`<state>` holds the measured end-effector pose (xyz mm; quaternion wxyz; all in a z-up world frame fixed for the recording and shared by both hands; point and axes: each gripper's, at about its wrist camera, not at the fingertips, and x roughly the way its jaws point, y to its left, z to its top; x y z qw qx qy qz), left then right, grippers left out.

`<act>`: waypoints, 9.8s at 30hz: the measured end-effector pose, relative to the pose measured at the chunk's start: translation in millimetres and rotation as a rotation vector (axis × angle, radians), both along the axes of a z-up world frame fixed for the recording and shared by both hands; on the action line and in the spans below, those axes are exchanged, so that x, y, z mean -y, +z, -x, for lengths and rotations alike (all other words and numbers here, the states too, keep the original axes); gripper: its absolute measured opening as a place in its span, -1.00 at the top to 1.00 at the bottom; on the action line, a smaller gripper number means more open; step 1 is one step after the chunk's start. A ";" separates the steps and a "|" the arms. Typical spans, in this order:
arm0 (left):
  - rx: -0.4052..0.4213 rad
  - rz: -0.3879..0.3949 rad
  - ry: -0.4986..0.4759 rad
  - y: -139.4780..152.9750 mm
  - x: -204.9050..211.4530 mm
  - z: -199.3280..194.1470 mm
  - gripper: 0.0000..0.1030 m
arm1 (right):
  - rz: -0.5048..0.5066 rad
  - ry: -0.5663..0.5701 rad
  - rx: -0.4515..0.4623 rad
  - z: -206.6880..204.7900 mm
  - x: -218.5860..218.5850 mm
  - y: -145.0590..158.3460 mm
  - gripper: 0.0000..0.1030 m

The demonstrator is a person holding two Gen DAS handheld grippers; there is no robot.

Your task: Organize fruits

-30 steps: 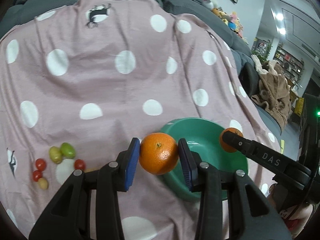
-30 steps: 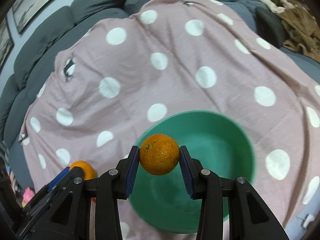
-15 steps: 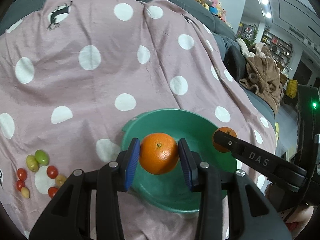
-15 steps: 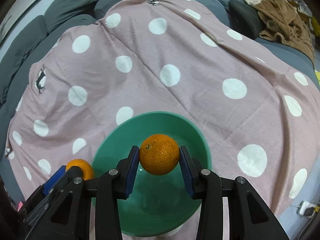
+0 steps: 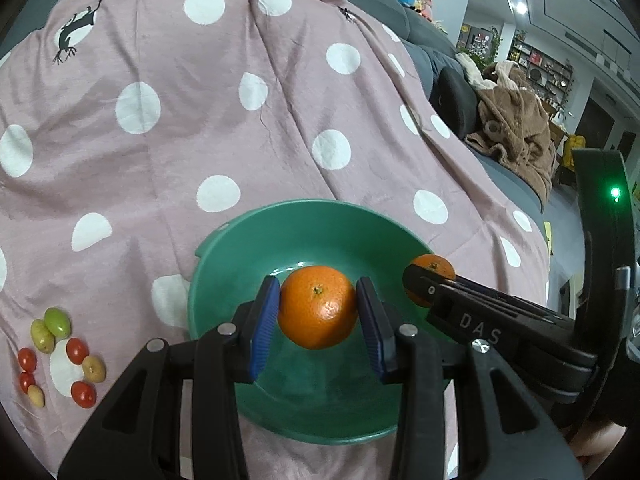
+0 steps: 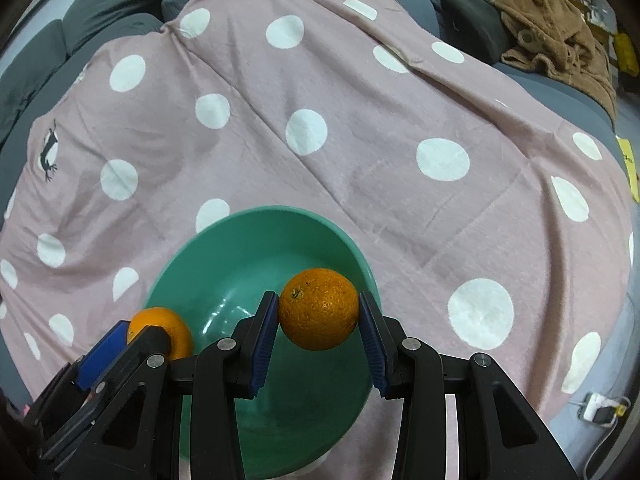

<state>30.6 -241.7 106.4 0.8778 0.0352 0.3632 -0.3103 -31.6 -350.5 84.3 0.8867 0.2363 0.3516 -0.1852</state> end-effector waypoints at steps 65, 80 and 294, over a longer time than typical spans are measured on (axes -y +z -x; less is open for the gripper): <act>-0.020 0.006 0.490 4.9 -239.4 19.5 -0.45 | 0.124 0.331 0.215 -19.0 -123.1 39.6 -0.18; -0.096 0.016 0.643 -33.7 -299.4 8.0 -0.45 | 0.137 0.521 0.128 -42.8 -201.0 12.0 -0.17; -0.200 0.005 0.695 -51.6 -315.4 -8.3 -0.30 | 0.092 0.651 -0.035 -70.5 -247.2 -28.9 -0.03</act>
